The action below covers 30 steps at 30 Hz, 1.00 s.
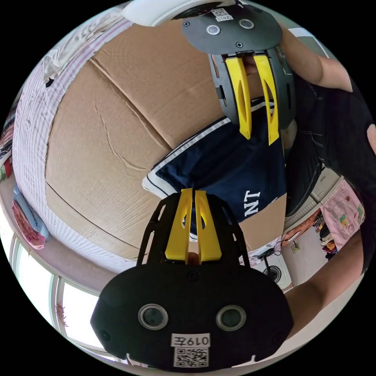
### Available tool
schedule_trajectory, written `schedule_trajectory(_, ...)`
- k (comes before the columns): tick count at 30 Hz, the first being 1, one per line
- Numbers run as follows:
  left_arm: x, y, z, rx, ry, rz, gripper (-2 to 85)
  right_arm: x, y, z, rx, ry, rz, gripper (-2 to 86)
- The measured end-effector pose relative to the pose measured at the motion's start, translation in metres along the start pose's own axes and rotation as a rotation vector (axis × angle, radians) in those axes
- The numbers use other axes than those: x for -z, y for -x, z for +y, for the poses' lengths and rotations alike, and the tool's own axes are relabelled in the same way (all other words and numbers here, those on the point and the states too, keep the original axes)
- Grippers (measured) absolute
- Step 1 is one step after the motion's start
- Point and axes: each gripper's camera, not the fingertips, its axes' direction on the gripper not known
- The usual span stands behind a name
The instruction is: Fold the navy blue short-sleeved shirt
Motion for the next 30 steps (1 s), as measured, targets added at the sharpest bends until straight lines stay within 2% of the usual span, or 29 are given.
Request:
schedule_trajectory(7,-0.007,0.016,-0.012,0.022,-0.003,0.026,0.7,0.01,-0.01,-0.006,-0.047,0.04,0.04,2.1)
schedule_trajectory(17,-0.02,0.06,-0.001,0.156,-0.044,0.185,0.8,0.022,-0.02,-0.012,-0.097,0.074,0.069,0.8)
schedule_trajectory(30,-0.003,0.04,0.026,0.129,-0.119,0.068,0.7,0.044,-0.02,-0.011,-0.092,0.063,0.044,0.8)
